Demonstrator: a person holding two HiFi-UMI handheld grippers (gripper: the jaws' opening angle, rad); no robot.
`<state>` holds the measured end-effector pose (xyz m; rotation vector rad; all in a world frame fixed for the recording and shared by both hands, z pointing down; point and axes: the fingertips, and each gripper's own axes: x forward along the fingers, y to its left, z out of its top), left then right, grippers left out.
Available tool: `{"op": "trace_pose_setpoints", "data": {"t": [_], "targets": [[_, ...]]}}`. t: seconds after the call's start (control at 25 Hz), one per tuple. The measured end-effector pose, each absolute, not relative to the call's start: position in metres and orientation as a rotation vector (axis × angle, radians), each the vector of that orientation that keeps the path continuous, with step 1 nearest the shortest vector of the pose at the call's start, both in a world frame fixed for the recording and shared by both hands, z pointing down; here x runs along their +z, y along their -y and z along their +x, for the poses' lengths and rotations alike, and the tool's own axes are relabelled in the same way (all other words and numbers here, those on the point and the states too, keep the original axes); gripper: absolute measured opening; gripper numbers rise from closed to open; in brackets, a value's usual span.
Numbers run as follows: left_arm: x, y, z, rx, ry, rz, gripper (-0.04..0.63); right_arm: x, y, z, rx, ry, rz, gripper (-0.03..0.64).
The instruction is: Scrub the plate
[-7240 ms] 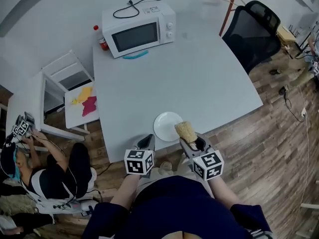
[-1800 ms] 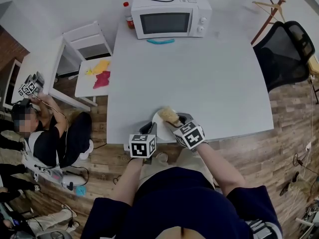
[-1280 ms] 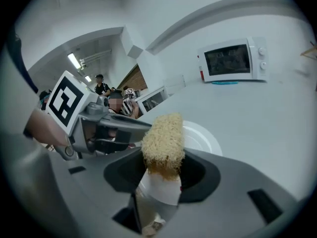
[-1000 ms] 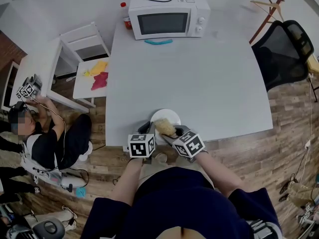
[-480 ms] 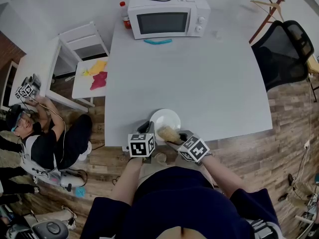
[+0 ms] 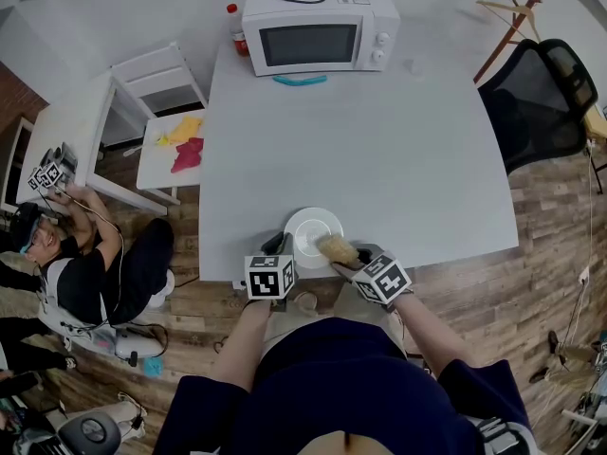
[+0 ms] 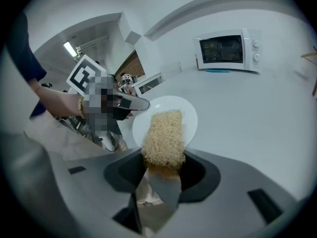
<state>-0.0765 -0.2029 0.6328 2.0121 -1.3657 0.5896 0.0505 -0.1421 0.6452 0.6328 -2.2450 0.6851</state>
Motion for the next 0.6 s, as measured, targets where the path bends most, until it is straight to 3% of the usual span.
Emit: {"op": "trace_pose_setpoints", "data": {"t": [0.6], "targets": [[0.658, 0.202, -0.084, 0.700, 1.332, 1.987, 0.060, 0.628, 0.158, 0.054, 0.856, 2.262, 0.906, 0.179]]}}
